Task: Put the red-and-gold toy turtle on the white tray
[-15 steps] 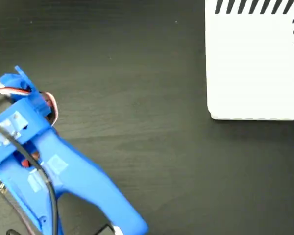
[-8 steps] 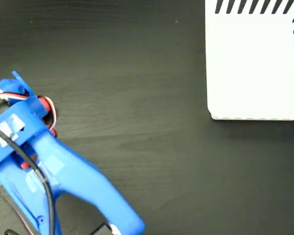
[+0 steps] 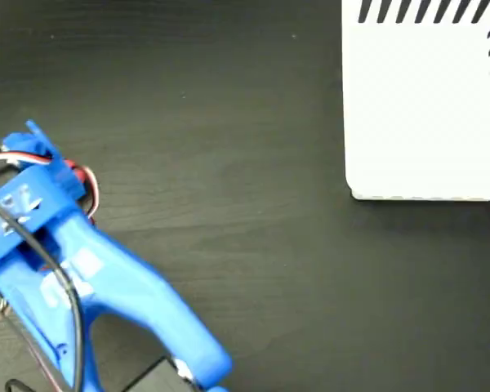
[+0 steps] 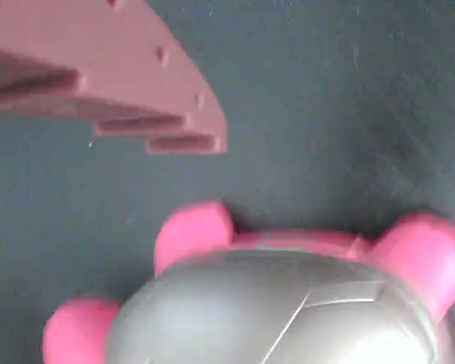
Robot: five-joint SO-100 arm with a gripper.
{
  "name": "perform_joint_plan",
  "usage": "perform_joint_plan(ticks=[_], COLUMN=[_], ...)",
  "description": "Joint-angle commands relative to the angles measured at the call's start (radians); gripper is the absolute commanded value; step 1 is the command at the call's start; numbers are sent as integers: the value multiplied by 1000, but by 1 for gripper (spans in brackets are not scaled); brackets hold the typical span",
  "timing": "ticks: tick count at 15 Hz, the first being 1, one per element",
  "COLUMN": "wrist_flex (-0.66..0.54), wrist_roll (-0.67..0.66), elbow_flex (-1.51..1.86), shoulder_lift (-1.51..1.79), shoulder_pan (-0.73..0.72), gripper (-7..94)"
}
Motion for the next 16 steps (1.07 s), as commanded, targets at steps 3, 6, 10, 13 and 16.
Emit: perform_joint_plan(ticks=[3, 6, 10, 13, 16], wrist_flex=[-58, -94, -118, -138, -160], wrist_roll=[15, 18, 26, 37, 38], elbow_flex=[-6, -2, 14, 12, 12], shoulder_lift=[-23, -41, -80, -123, -127], shoulder_pan=[-21, -23, -43, -55, -52], gripper=[79, 78, 78, 78, 71])
